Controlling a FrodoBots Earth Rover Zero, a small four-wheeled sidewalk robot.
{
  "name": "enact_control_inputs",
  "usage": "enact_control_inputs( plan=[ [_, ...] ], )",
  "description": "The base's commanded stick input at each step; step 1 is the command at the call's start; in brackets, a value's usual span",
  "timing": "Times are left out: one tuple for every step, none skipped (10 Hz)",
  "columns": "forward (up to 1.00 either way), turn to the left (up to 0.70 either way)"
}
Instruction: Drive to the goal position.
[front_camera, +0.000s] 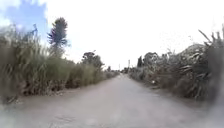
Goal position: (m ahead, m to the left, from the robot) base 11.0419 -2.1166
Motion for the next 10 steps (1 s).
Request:
enact_control_inputs(
  plan=[
    [0.85, 0.0],
    [0.85, 0.0],
    [0.85, 0.0],
    [0.85, 0.0],
    [0.85, 0.0],
    [0.85, 0.0],
    [0.85, 0.0],
    [0.85, 0.0],
    [0.85, 0.0],
    [0.85, 0.0]
  ],
)
